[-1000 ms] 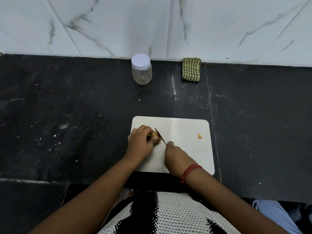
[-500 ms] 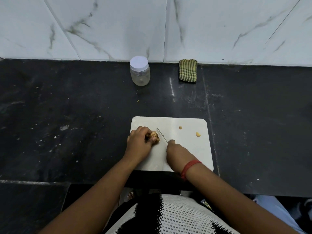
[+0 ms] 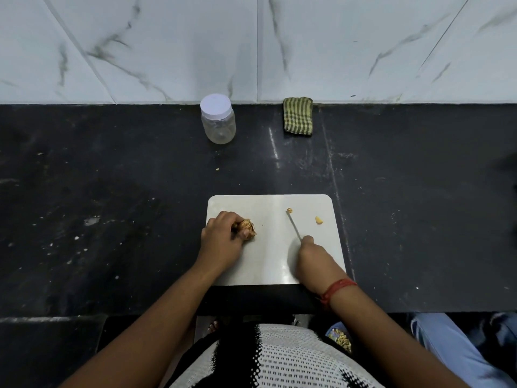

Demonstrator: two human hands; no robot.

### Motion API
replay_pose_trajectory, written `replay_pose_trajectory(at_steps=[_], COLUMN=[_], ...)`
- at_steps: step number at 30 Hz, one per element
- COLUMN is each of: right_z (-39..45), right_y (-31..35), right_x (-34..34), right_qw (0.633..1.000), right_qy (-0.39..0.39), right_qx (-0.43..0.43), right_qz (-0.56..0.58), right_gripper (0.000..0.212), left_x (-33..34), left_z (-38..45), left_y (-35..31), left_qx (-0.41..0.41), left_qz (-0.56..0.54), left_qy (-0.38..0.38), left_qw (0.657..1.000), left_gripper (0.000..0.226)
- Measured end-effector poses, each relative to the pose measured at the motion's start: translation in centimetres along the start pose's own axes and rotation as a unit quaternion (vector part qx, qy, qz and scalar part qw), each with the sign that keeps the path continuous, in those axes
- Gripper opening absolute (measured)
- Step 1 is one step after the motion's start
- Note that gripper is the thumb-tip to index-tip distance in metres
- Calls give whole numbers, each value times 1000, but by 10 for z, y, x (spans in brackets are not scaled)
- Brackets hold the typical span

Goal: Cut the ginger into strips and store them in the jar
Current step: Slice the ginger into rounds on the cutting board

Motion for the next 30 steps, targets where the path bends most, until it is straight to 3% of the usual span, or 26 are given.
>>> replay_pose_trajectory(at_steps=[3,6,11,15,21,27,30], right_z=[-8,-20,-25,-20,-21,-23,-10], right_y=[-15,6,59,63,22,76,83], right_x=[-7,-2,15,22,15,28,30], right_qw=[1000,998,988,990,999,993,996], right_qy=[-16,-32,37,48,-27,9,17], right_qx=[27,-62,-146,-131,-30,-117,-84], right_qz=[-4,-7,39,34,17,25,30], right_gripper=[24,26,10,12,28,22,24], left_x=[-2,-6,-13,-23,-29,-30,-30], left_z=[1,3,8,12,17,26,29], left_y=[2,5,10,13,16,16,16], left_qx=[2,-11,-37,-51,-41,-16,-5], left_qz=[-30,-71,-81,-71,-49,-36,-28], left_qy=[14,23,58,81,114,143,153], left_qw=[999,997,994,993,991,989,988], left_gripper=[19,21,19,15,13,13,12])
Point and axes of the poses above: each hand's wrist, its own z-axis towards the middle knuckle, its own x-axis out of the palm, y = z × x, the point moved 7 cm from there along z, towards the middle knuckle, and after that the axes turned 3 degrees about -z, right-handed, at the moved point
